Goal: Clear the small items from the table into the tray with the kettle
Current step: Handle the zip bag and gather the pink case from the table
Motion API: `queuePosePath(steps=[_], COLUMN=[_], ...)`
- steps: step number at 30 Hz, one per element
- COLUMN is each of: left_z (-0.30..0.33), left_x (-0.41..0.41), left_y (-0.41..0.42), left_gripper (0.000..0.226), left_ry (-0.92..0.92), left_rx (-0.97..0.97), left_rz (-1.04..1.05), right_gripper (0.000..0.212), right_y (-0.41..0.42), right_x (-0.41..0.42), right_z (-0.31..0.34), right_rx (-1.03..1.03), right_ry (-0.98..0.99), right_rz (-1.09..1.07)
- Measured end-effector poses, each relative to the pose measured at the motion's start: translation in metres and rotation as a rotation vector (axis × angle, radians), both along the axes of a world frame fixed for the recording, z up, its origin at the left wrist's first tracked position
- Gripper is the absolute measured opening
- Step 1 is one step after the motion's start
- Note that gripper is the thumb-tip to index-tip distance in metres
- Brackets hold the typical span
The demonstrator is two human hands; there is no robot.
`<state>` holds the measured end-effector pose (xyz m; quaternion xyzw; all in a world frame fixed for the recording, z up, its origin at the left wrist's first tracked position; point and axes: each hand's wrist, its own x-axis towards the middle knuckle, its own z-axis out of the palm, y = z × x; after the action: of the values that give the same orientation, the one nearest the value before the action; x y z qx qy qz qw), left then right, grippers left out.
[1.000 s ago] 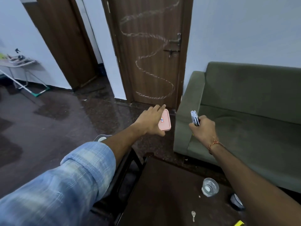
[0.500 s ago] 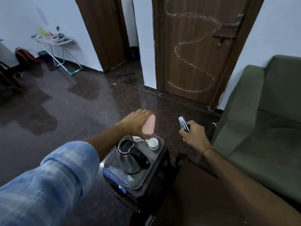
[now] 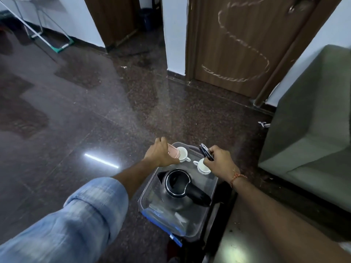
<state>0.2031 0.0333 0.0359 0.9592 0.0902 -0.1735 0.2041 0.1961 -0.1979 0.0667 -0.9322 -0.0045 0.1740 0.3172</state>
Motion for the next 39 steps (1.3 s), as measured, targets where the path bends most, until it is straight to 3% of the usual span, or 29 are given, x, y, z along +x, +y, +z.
queuePosePath(steps=[6, 15, 27, 33, 39], left_z=[-0.06, -0.102, -0.126, -0.141, -0.16], left_x=[0.006, 0.014, 0.015, 0.022, 0.023], left_y=[0.0, 0.0, -0.02, -0.016, -0.013], left_gripper=[0.094, 0.103, 0.117, 0.114, 0.114], left_ry=[0.081, 0.117, 0.091, 0.051, 0.016], left_rx=[-0.015, 0.006, 0.193, 0.355, 0.379], left_rz=[0.073, 0.099, -0.063, -0.201, -0.21], right_gripper=[0.011, 0.02, 0.019, 0.02, 0.016], right_y=[0.013, 0.023, 0.035, 0.033, 0.033], right_x=[0.003, 0.007, 0.003, 0.006, 0.008], right_z=[-0.053, -0.105, -0.144, -0.159, -0.175], right_rx=[-0.143, -0.186, -0.284, -0.295, -0.255], right_ry=[0.049, 0.212, 0.274, 0.279, 0.283], right_rz=[0.137, 0.142, 0.176, 0.201, 0.182])
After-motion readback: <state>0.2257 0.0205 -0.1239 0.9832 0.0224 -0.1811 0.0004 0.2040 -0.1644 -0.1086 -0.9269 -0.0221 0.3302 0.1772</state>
